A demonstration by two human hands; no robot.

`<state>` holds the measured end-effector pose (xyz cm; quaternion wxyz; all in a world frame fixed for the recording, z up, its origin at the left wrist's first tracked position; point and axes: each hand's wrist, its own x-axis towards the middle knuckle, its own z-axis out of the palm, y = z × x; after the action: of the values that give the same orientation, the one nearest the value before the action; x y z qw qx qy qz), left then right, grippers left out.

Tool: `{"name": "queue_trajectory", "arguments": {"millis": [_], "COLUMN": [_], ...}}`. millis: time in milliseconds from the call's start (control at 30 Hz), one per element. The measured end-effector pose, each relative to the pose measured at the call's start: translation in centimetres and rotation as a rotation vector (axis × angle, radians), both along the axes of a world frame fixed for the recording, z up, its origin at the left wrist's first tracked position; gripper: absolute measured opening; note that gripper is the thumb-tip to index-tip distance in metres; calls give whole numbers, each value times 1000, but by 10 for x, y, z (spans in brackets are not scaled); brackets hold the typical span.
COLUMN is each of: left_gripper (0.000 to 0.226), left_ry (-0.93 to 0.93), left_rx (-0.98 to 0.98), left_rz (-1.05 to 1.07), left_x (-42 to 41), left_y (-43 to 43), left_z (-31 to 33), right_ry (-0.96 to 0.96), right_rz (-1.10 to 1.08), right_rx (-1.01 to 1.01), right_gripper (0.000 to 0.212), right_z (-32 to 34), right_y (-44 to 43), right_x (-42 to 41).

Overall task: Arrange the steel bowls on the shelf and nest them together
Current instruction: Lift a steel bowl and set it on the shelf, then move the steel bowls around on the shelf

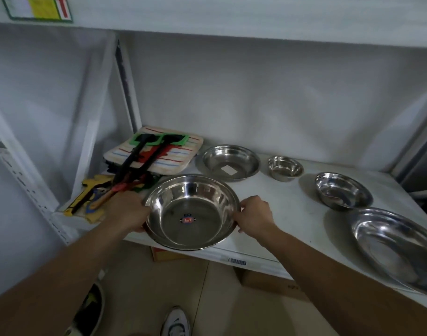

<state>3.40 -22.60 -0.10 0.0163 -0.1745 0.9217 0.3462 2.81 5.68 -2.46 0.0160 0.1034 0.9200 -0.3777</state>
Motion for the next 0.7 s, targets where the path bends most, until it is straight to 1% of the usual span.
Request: {"name": "queue_trajectory", "arguments": {"millis": [133,233,300,333,367,433,467,533,567,600,633,700], "left_gripper": [20,19,23,27,30,26,24,29,33,36,39,43], "left_ry": [15,-18,-18,12,62,154,166,135,113,81,52,22], "left_rx": [-86,-127,-270,-356,-402,-406,-379,-259,-216,-208,-219,-230], "left_rz": [-19,-4,-22,-37,-60,-131,-165,-189,-201,-215,-217,-208], "left_x": [-2,-3,-1,-1,-3,-16,-31,-69,-90,-108,-127,-154], "left_y": [4,-6,-16,-19,-18,-7,6,41,57,73,87,107], "left_z": [-5,-14,-15,-16,-13,-4,2,15,18,21,20,16], "right_ry": [27,5,-11,-15,-18,-3,19,102,153,206,241,206], "right_rz": [-4,20,34,33,28,12,-17,-78,-110,-152,-205,-338], "right_rx": [34,24,-12,-43,-92,-206,-261,-333,-309,-234,-115,131], "right_gripper": [15,15,24,29,32,26,30,25,20,13,8,12], "right_z": [-3,-5,-5,-3,1,13,20,37,45,50,54,53], "right_y": [0,-8,-12,-11,-9,3,18,61,91,124,158,231], "right_x": [-2,0,5,9,14,25,26,27,26,24,23,24]}}
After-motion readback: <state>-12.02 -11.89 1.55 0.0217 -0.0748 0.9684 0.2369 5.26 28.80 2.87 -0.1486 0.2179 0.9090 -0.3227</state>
